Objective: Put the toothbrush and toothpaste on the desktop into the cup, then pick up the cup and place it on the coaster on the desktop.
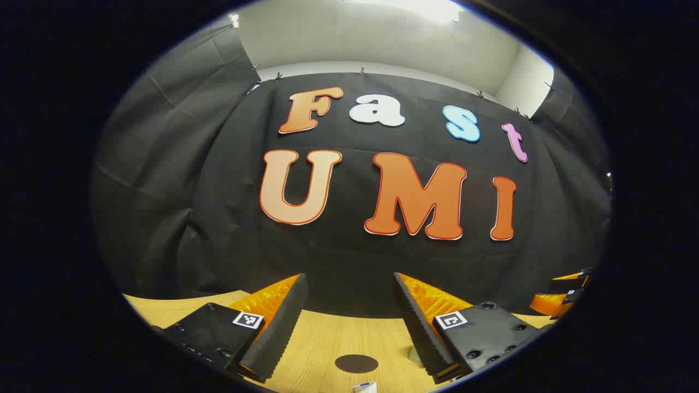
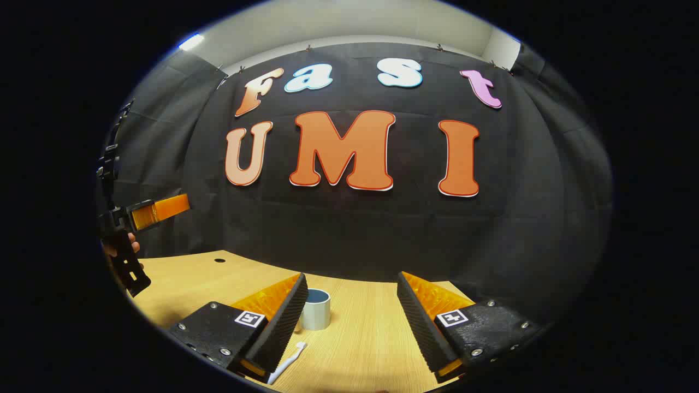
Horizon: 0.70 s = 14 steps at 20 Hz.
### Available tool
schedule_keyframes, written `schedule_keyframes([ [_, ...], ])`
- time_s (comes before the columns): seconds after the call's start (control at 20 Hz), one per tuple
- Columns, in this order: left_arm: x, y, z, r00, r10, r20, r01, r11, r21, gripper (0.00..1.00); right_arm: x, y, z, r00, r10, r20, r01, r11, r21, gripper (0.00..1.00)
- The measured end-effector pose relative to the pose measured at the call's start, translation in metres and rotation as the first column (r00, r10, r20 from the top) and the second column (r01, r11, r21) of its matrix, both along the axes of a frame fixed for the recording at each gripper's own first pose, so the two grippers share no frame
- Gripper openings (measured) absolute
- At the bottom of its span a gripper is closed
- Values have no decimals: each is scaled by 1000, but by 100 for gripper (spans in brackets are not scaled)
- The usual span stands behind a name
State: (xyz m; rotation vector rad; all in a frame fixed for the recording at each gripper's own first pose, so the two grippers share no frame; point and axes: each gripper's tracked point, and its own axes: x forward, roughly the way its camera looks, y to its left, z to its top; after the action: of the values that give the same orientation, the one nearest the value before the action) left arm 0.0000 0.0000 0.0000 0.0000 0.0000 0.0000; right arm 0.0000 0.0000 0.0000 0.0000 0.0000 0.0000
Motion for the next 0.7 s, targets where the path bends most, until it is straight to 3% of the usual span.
schedule_keyframes([
  [0.3, 1, -7, -1, 998, -60, -11, 60, 998, -4, 98, 6, 7, -3, 1000, 14, -3, -14, 1000, 4, 99],
  [0.55, 2, 2, 8, 999, -12, 50, 9, 998, 58, 97, 9, 9, -4, 1000, 23, -2, -23, 1000, 14, 99],
  [0.7, 1, -13, 12, 996, -69, 56, 67, 997, 35, 98, 11, 8, -5, 1000, 22, -11, -22, 1000, 12, 98],
])
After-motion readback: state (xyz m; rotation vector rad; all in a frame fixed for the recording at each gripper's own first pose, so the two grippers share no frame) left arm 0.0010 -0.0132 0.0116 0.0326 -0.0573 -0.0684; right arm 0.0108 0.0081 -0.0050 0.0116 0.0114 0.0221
